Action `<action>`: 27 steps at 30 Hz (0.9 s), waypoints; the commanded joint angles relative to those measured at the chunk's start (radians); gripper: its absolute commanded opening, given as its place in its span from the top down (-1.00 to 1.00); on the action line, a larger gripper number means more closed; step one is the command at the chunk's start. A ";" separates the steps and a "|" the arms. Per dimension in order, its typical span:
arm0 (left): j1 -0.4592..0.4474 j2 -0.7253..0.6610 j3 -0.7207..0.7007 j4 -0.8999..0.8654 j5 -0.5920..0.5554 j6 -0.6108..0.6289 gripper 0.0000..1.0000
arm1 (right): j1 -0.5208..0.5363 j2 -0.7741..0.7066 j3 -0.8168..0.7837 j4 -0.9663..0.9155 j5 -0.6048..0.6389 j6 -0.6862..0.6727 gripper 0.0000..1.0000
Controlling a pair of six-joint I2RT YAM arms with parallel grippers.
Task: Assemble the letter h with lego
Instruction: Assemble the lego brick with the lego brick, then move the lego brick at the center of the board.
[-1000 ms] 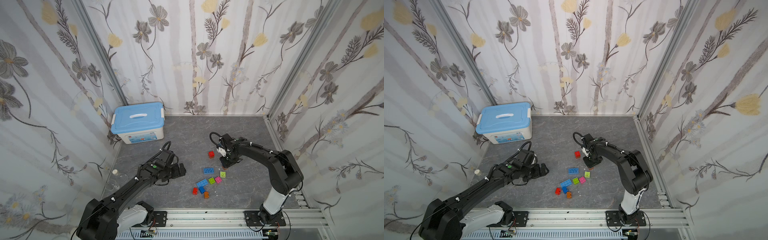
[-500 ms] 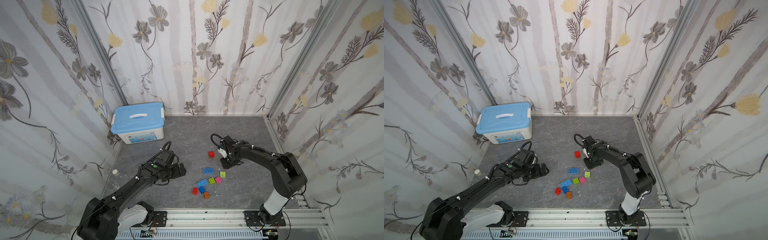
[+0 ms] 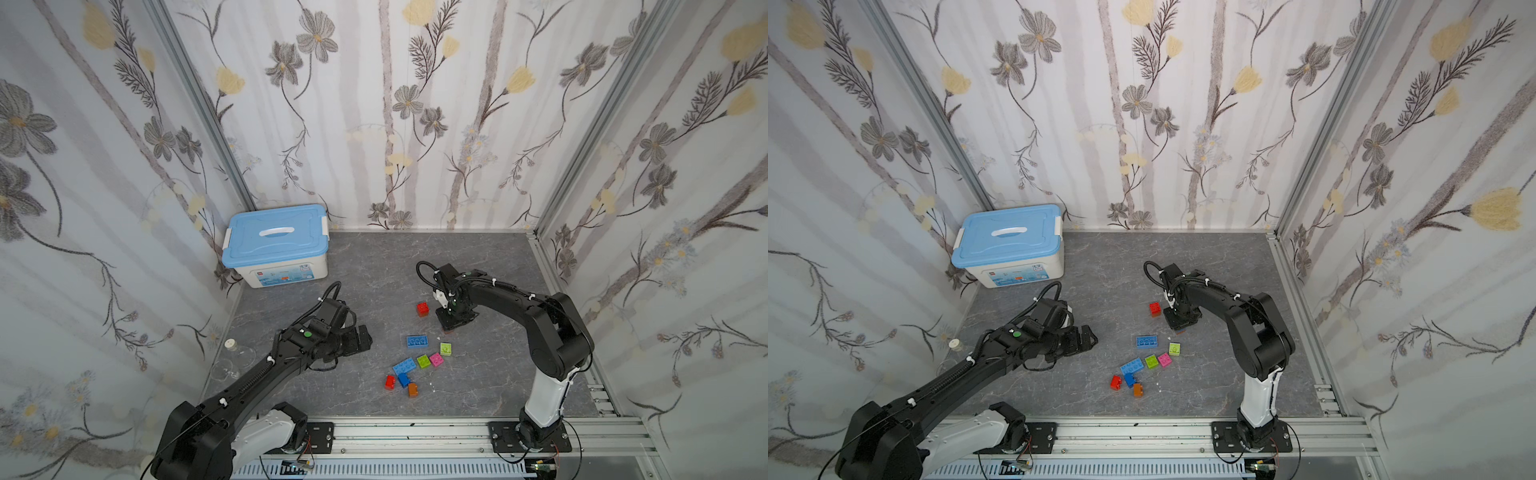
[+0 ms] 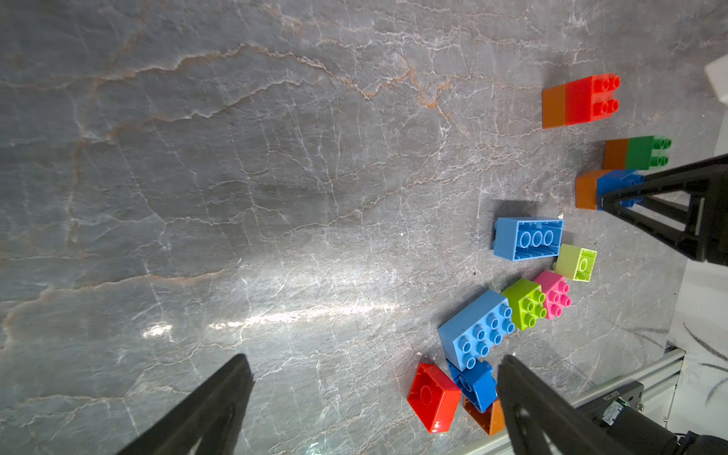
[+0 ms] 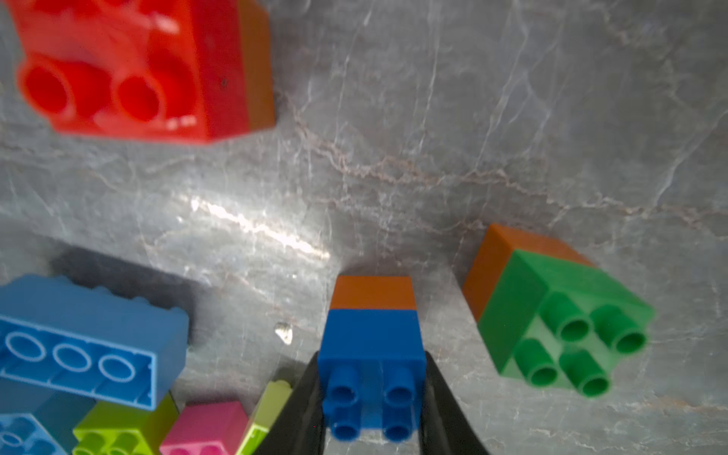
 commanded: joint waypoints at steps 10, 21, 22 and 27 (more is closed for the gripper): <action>-0.001 -0.105 -0.028 -0.006 -0.034 -0.024 -1.00 | -0.001 0.010 0.039 -0.011 0.035 0.085 0.05; -0.111 -0.078 0.009 0.044 -0.085 -0.024 -1.00 | 0.001 -0.312 -0.050 -0.002 0.083 0.080 -0.18; -0.131 -0.064 0.017 0.046 -0.098 -0.020 -1.00 | 0.001 -0.350 -0.075 0.005 0.105 0.092 -0.32; -0.224 0.047 0.082 0.071 -0.159 0.020 -1.00 | -0.002 -0.538 -0.205 0.050 0.216 0.155 -0.98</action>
